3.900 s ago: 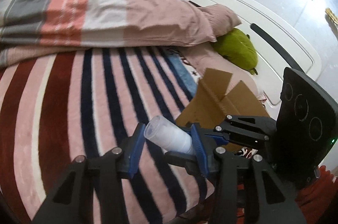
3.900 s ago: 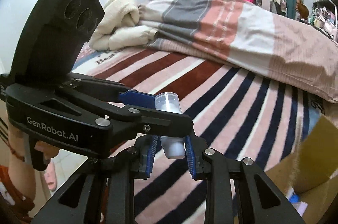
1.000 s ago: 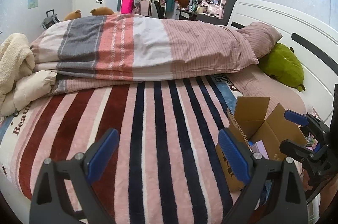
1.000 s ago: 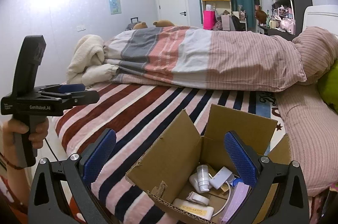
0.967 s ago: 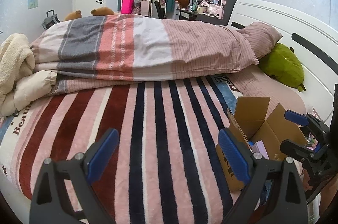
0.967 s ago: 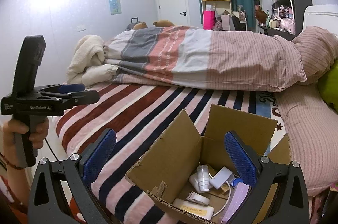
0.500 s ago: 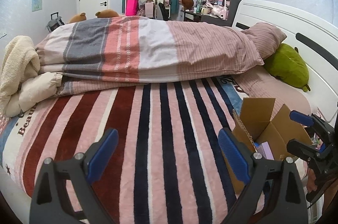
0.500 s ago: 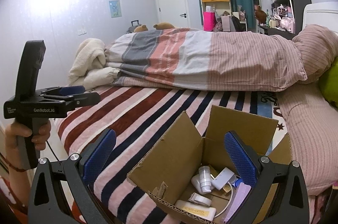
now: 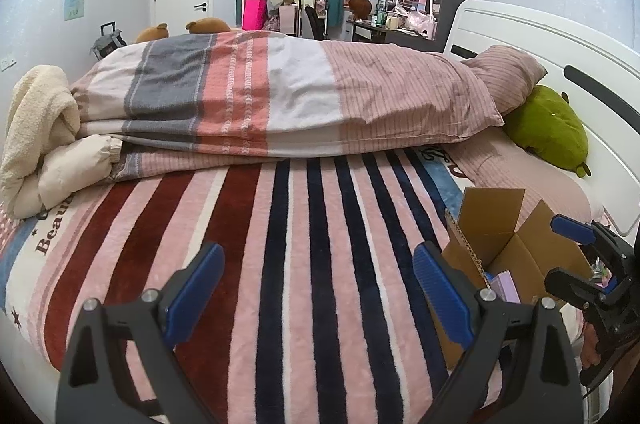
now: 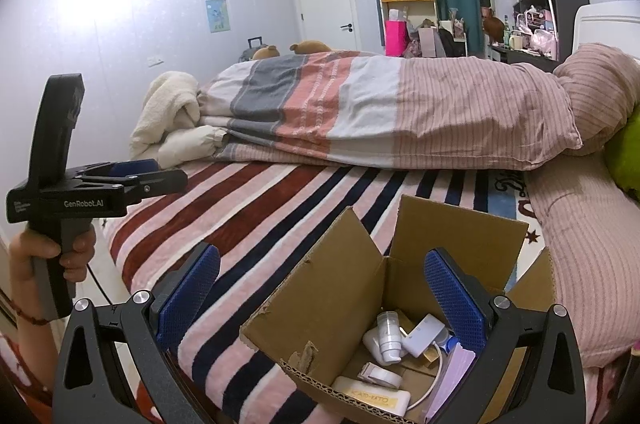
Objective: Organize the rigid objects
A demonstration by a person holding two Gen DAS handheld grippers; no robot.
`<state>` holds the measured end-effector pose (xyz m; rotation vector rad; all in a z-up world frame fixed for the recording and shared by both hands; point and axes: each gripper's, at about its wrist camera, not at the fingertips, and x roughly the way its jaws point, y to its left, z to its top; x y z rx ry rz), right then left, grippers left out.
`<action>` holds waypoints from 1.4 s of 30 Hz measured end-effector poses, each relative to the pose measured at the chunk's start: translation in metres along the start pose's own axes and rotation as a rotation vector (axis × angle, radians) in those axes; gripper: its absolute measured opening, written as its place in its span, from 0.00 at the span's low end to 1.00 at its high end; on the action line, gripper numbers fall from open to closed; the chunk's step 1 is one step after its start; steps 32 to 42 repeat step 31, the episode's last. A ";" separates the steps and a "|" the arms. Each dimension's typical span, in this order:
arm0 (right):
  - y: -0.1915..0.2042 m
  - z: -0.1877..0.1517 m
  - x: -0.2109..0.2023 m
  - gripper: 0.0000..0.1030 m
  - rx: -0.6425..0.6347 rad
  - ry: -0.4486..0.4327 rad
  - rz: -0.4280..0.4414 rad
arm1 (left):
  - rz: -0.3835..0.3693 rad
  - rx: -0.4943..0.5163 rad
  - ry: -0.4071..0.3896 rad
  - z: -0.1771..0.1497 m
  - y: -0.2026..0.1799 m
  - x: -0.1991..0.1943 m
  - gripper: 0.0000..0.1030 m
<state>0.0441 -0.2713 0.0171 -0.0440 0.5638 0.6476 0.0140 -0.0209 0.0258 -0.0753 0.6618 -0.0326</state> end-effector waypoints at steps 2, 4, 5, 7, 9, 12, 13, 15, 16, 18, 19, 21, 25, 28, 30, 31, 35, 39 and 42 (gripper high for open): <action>0.001 0.000 0.000 1.00 0.002 -0.001 0.001 | 0.005 0.000 0.002 -0.001 0.001 0.000 0.92; 0.001 0.000 0.000 1.00 0.000 0.000 -0.001 | 0.009 0.001 0.004 -0.002 0.001 0.000 0.92; 0.000 0.000 0.000 1.00 -0.001 0.000 0.000 | 0.010 0.000 0.004 -0.002 0.002 0.000 0.92; 0.000 0.000 0.000 1.00 0.001 0.000 0.000 | 0.008 0.002 0.003 -0.001 0.002 0.001 0.92; -0.001 -0.001 0.000 1.00 0.002 0.001 0.000 | 0.011 0.002 0.004 -0.002 0.002 0.001 0.92; -0.001 -0.001 0.000 1.00 0.002 -0.001 0.000 | 0.012 0.002 0.004 -0.002 0.003 0.001 0.92; -0.001 -0.001 0.000 1.00 0.002 0.001 0.000 | 0.013 0.002 0.004 -0.002 0.003 0.001 0.92; -0.001 -0.002 0.000 1.00 0.005 0.000 -0.002 | 0.012 0.004 0.004 -0.002 0.003 0.001 0.92; -0.001 -0.001 0.000 1.00 0.004 0.001 -0.001 | 0.013 0.004 0.004 -0.002 0.003 0.001 0.92; -0.001 -0.001 0.000 1.00 0.004 0.001 -0.001 | 0.014 0.004 0.004 -0.002 0.005 0.001 0.92; -0.001 -0.001 0.000 1.00 0.004 0.000 -0.002 | 0.014 0.004 0.003 -0.002 0.005 0.001 0.92; -0.001 -0.002 0.000 1.00 0.006 0.000 -0.002 | 0.012 0.005 0.003 -0.002 0.005 0.001 0.92; -0.001 -0.002 0.000 1.00 0.006 0.000 -0.002 | 0.014 0.005 0.003 -0.002 0.004 0.001 0.92; -0.001 -0.002 0.000 1.00 0.006 0.001 -0.004 | 0.019 0.006 0.003 -0.002 0.008 0.001 0.92; -0.001 -0.002 0.000 1.00 0.007 0.000 -0.003 | 0.023 0.004 0.001 -0.002 0.012 0.001 0.92; -0.001 -0.002 0.000 1.00 0.008 -0.001 -0.003 | 0.024 0.005 0.001 -0.002 0.013 0.001 0.92; -0.001 -0.002 0.000 1.00 0.008 -0.001 -0.003 | 0.024 0.005 0.001 -0.002 0.013 0.001 0.92; -0.001 -0.002 0.000 1.00 0.008 -0.001 -0.003 | 0.024 0.005 0.001 -0.002 0.013 0.001 0.92; -0.001 -0.002 0.000 1.00 0.008 -0.001 -0.003 | 0.024 0.005 0.001 -0.002 0.013 0.001 0.92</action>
